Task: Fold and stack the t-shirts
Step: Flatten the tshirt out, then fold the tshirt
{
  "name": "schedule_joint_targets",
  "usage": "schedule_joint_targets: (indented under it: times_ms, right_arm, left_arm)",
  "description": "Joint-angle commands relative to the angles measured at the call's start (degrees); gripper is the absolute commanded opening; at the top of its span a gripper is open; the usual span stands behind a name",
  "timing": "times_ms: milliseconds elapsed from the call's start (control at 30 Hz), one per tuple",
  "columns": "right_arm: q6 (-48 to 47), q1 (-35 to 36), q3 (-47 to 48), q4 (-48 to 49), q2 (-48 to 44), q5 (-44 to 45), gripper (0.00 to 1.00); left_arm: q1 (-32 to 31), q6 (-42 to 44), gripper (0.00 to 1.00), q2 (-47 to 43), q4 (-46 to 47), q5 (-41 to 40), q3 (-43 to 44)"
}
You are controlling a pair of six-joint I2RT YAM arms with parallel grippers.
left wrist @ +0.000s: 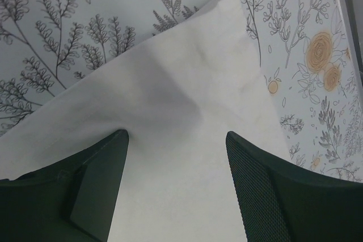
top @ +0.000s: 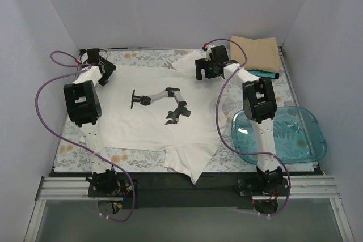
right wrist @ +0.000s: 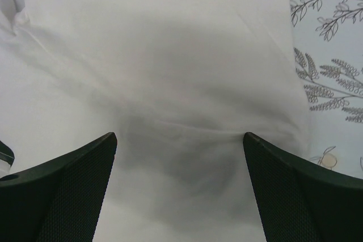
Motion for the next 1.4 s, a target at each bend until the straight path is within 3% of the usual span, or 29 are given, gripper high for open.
schedule_joint_targets:
  times_ms: [0,100,233,300,400,467,500,600,733,833,867,933,1167,1367]
  right_arm:
    - [-2.60,-0.52,6.05,-3.28,2.39,-3.25,0.98]
    - [-4.09,-0.43,7.73,-3.37,0.90,-4.04,0.98]
    - [-4.10,0.27,4.77,-3.72,-7.70,-2.82,0.98]
    - [-5.75,1.84,-0.41,-3.20,-12.52,-0.98,0.98]
    - [-5.07,6.05,-17.44,2.93,-25.26,6.22,0.98]
    - [-3.06,9.48,-32.08,9.07,-39.81,11.24,0.98]
    - [-1.82,10.37,-40.69,10.67,-43.02,11.16,0.98]
    - [3.98,12.22,-54.34,15.25,-54.80,7.65,0.98]
    - [8.90,12.31,-65.91,19.48,-68.34,11.94,0.98]
    - [11.19,12.22,-71.09,19.83,-76.69,9.67,0.98]
    - [11.20,12.22,-71.97,19.66,-78.36,10.54,0.98]
    - [11.02,12.31,-72.77,19.66,-80.04,11.68,0.98]
    - [10.32,12.31,-73.65,19.48,-80.05,13.27,0.98]
    - [9.97,12.22,-73.04,19.30,-77.94,11.86,0.98]
  left_arm:
    - [0.48,2.29,0.69,3.38,-4.66,0.40,2.75]
    - [0.66,3.26,0.70,0.75,-5.02,0.84,4.25]
    - [0.57,3.79,0.71,-7.33,-5.72,1.63,2.33]
    - [0.57,3.26,0.80,-12.15,-6.69,0.84,-2.06]
    - [0.66,0.54,0.81,-23.66,-7.39,-1.35,-13.38]
    - [0.57,-2.17,0.82,-33.15,-7.74,-4.24,-23.72]
    - [0.57,-3.84,0.82,-39.71,-8.09,-4.87,-26.74]
    - [0.66,-7.45,0.83,-51.61,-10.37,-8.90,-41.05]
    - [1.10,-14.40,0.87,-65.34,-11.96,-16.82,-53.04]
    - [1.71,-22.55,0.90,-72.89,-14.33,-21.99,-61.81]
    - [2.76,-27.63,0.93,-73.08,-16.77,-24.71,-64.11]
    - [6.35,-29.17,0.94,-71.52,-18.82,-24.48,-65.09]
    - [20.68,-23.56,0.90,-59.82,-13.74,-11.76,-67.64]
    - [23.16,-20.30,0.89,-58.93,-9.16,-9.88,-68.87]
